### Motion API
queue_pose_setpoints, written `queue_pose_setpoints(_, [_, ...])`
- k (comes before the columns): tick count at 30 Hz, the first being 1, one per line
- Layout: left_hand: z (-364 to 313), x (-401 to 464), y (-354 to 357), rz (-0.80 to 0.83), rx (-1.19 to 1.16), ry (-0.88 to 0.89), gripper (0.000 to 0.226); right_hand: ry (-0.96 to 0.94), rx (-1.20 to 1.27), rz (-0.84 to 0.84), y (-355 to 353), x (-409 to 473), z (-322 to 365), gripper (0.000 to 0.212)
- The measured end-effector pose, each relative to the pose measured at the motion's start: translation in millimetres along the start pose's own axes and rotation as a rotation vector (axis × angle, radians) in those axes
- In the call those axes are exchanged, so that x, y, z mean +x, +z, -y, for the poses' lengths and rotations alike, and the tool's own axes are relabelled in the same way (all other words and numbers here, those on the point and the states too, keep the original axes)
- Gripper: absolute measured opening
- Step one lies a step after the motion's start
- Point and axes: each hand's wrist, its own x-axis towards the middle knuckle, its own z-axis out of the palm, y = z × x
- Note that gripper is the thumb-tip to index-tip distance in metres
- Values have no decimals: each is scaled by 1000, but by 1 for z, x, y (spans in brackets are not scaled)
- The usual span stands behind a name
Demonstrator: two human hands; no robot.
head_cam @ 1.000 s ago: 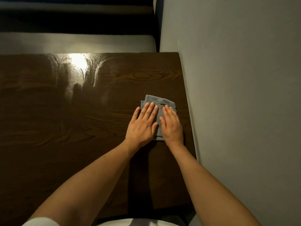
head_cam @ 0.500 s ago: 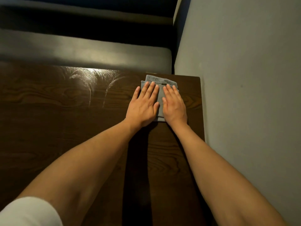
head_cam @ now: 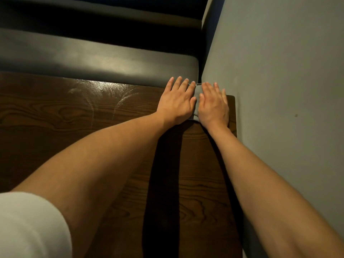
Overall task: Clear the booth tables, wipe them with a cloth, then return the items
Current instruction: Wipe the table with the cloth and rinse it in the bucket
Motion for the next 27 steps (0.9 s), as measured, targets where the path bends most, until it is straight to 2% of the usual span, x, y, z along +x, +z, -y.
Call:
queue_pose_setpoints(11, [-36,4,5,12,-22,159,62,159,63,-85,-4,-37,-28,49])
queue_pose_setpoints(27, [-61,-104,20,91,-50,296,62,323,26,-67,-9,-170,1,50])
